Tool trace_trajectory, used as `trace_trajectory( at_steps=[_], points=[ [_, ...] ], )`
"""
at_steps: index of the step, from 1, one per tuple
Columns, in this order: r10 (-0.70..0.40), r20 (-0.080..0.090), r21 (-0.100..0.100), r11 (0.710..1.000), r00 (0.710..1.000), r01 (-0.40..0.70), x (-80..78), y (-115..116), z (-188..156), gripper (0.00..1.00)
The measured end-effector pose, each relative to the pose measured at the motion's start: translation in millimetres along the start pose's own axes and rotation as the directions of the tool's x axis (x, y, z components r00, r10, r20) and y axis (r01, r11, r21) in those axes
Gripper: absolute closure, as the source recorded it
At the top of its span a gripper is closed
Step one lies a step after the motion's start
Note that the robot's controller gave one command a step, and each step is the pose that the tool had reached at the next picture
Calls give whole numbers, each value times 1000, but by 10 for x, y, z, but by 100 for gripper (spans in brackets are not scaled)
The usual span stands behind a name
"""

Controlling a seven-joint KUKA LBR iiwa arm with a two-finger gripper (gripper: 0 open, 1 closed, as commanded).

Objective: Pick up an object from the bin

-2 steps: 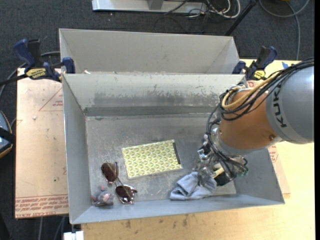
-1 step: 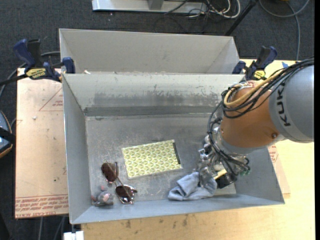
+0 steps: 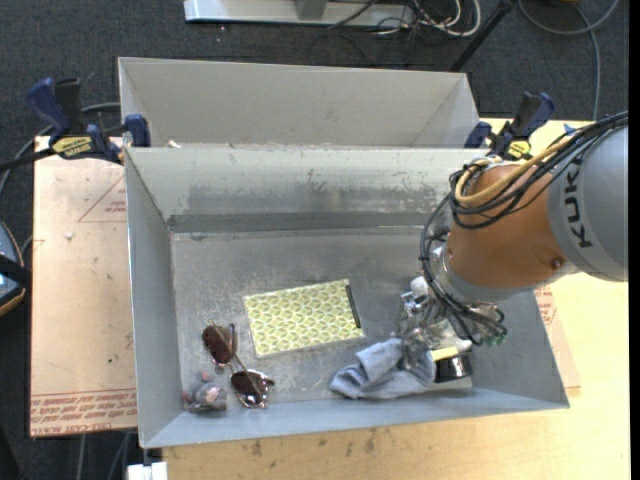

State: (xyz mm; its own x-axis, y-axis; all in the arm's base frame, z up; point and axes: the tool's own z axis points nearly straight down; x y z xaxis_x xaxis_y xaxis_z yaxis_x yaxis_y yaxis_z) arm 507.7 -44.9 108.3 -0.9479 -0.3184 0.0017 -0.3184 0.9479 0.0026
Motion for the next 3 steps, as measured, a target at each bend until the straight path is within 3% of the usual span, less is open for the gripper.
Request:
trace_trajectory(
  at_steps=[3],
  points=[
    [1, 1, 1, 1000, 1000, -1, -5, 0, -275, 100]
  ],
)
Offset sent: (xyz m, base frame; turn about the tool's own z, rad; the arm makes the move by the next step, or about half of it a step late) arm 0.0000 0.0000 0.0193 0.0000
